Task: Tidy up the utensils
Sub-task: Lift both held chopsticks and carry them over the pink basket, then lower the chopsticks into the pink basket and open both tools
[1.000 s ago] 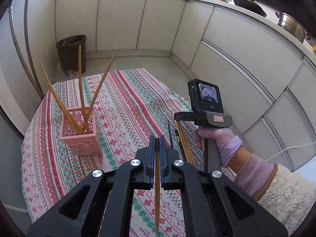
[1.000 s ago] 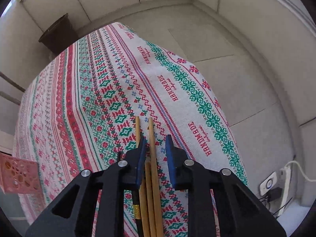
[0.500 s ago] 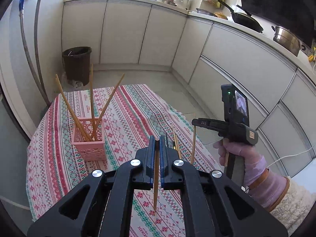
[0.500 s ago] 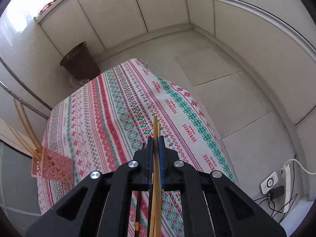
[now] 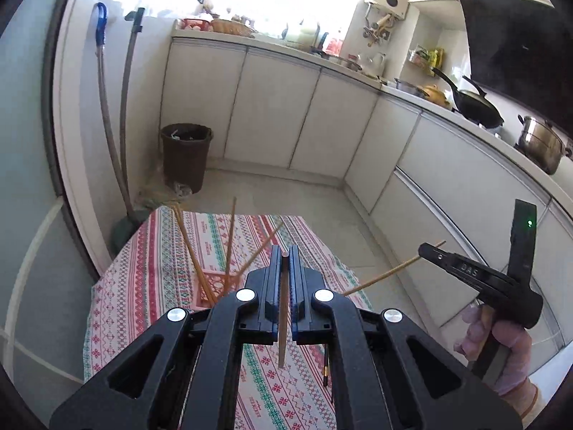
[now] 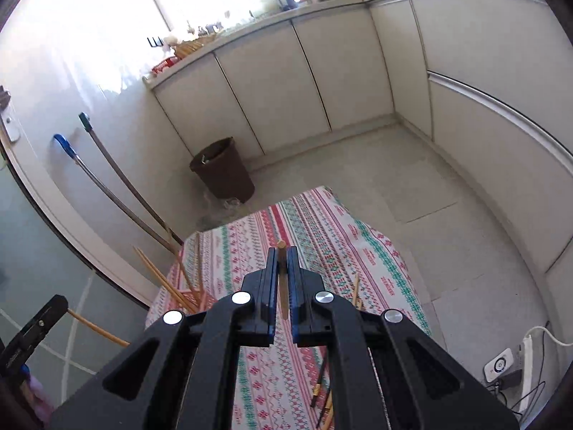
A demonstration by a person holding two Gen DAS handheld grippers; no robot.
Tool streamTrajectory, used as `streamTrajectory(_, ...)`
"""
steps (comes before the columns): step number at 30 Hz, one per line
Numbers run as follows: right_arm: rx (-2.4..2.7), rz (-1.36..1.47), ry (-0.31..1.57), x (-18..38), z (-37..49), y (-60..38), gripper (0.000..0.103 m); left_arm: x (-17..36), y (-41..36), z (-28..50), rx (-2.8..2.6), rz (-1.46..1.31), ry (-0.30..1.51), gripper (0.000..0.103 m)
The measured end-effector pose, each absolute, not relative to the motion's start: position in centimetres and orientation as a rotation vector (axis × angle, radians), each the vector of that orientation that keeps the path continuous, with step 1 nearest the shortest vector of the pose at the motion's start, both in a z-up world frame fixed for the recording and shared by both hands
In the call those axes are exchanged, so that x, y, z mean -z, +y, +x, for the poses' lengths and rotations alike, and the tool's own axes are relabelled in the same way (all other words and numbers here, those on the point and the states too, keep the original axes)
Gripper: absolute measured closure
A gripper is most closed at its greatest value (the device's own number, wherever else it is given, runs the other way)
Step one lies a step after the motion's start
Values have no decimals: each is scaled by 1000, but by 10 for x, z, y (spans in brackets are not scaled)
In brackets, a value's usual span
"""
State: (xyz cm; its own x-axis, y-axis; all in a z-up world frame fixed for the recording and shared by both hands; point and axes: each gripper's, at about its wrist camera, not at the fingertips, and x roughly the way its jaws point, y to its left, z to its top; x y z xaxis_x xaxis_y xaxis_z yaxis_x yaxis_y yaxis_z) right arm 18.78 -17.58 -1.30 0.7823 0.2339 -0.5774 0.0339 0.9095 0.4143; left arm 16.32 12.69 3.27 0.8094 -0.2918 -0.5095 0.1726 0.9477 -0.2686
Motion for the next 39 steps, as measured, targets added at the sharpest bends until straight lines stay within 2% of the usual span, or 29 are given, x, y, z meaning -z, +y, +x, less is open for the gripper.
streamTrajectory(6,-208,434,584,-30,189,-147,97,-61,161,168,169,-288,497,100)
streamTrajectory(12,-280,444,561,-41,196,-124,97,-70,187,180,109,-339,429,100)
streamTrajectory(18,-301,440,587,-31,209,-107,97,-59,198,204,79,-390,432,100)
streamTrajectory(23,-295,429,603,-22,222,-95,97,-29,203,229,42,-399,470,98)
streamTrajectory(27,-299,431,619,-17,229,-88,97,-23,213,225,17,-428,485,89)
streamTrajectory(32,-291,423,626,-11,236,-77,97,-34,220,207,12,-449,455,72)
streamTrajectory(39,-278,416,655,13,256,-54,97,-30,214,208,26,-419,478,70)
